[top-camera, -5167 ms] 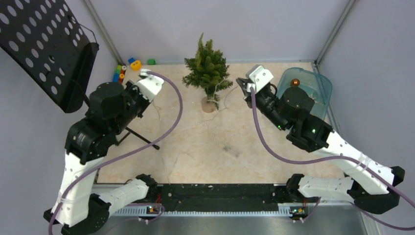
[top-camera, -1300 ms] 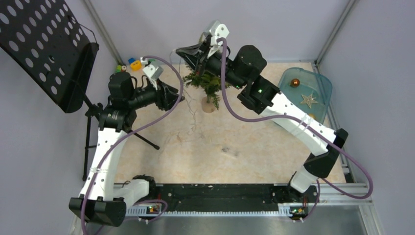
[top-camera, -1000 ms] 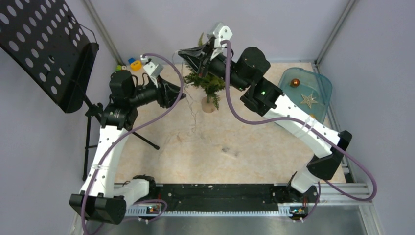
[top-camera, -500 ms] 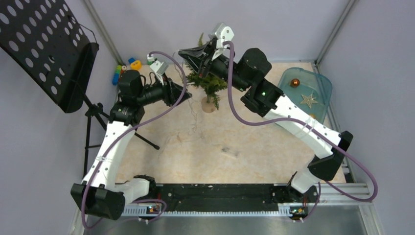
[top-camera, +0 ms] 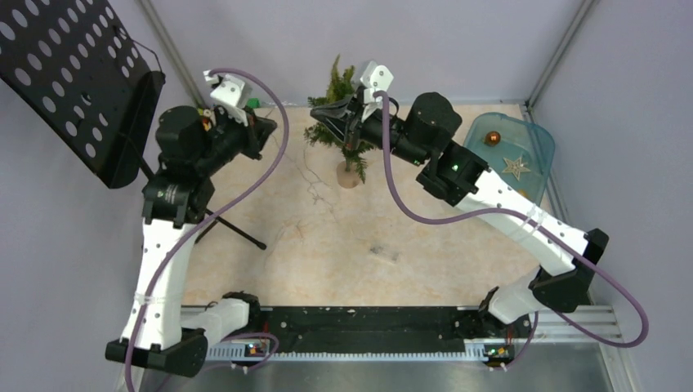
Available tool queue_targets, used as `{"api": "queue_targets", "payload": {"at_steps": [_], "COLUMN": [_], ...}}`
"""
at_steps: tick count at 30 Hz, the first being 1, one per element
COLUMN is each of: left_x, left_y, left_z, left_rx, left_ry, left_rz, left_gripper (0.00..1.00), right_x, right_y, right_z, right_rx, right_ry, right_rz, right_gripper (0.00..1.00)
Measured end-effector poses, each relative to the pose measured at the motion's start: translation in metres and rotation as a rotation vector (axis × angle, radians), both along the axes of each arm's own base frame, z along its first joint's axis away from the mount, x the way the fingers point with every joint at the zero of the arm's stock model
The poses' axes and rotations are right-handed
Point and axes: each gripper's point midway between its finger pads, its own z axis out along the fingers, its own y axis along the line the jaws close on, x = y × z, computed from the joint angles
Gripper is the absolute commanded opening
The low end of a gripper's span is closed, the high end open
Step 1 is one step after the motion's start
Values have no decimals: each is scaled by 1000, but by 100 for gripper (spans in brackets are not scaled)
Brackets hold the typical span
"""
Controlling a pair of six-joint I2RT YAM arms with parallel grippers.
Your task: Decorate the small christmas tree
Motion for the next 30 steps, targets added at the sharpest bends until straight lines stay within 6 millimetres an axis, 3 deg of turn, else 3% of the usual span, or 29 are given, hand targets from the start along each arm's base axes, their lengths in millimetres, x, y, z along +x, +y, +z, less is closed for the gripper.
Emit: {"api": "queue_targets", "payload": {"at_steps": [3, 6, 7, 10, 13, 16, 24, 27, 30], "left_x": [-14, -22, -24, -29, -33, -34, -40, -40, -36], "left_y": [24, 40, 46, 61, 72, 87, 124, 138, 151], "left_z": [34, 51, 56, 72, 85, 107, 158, 182, 211], "left_rx": [90, 159, 182, 236, 277, 309, 375, 384, 380], "left_ry": [-115, -165, -181, -219, -241, -295, -418, -478, -546], "left_rz": [91, 154, 178, 238, 286, 361, 561, 647, 745], "left_gripper": [0, 0, 0, 0, 0, 0, 0, 0, 0], "right_x": [-3, -3, -3, -6, -15, -30, -69, -71, -69], "right_y": [-3, -3, -3, -3, -3, -9, -51, -65, -79], "right_z": [-7, -18, -23, -40, -66, -111, -267, -310, -341], "right_rx": [-37, -83, -102, -172, -255, -351, -592, -656, -695], "right_ry": [-3, 3, 6, 14, 29, 71, 271, 314, 335], "right_rz": [3, 3, 5, 26, 76, 135, 195, 155, 99], "right_gripper": [0, 2, 13, 60, 96, 99, 99, 99, 99]}}
